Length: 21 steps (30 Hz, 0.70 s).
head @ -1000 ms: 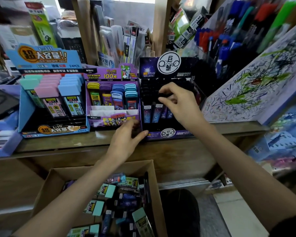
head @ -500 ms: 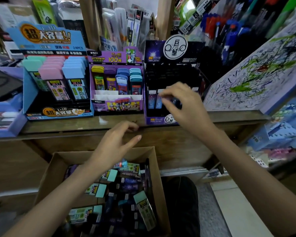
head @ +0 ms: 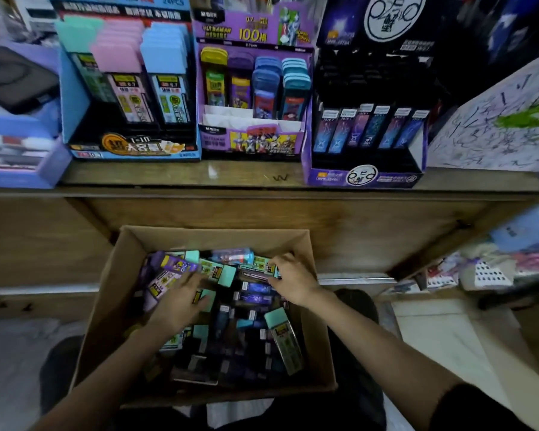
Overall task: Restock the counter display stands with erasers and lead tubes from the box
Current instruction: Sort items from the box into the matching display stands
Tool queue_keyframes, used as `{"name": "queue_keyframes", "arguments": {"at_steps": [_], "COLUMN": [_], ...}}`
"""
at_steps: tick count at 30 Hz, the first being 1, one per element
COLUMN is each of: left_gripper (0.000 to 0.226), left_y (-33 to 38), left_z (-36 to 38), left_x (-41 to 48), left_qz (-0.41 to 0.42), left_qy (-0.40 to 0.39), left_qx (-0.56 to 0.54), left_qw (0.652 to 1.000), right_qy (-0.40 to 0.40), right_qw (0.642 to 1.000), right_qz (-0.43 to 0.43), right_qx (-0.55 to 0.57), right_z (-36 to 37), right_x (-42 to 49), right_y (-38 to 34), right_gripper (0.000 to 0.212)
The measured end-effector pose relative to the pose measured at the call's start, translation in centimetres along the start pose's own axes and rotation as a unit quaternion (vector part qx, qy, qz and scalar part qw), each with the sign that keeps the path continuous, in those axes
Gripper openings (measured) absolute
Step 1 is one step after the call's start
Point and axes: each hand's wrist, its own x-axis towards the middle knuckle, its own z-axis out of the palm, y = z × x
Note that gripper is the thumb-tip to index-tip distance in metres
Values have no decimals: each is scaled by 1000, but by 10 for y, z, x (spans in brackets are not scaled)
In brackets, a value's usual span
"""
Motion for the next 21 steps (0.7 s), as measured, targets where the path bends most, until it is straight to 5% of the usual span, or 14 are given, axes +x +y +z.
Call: {"name": "queue_keyframes", "arguments": {"at_steps": [5,13,17,21], "left_gripper": [47,58,55,48], "left_y": [-5,-1,-4,3], "left_z": [23,56,53,50], "left_x": [-4,-16,-26,-22], "left_qz": [65,128,109,-21], "left_qy": [-2,-120,-117,-43], "left_qx": [-6,103,-36,-163], "left_qw": [998,979,987,985], "right_qy": [26,-64,-38,-19], "right_qw": [993,998,998,996], "right_qz": [112,-25,-40,22], "right_qx": [14,-9,22,88], "right_z": [37,86,87,77], "right_x": [16,-15,-24,-18], "right_y": [11,10,17,20], "right_gripper": [39,62,65,70]}}
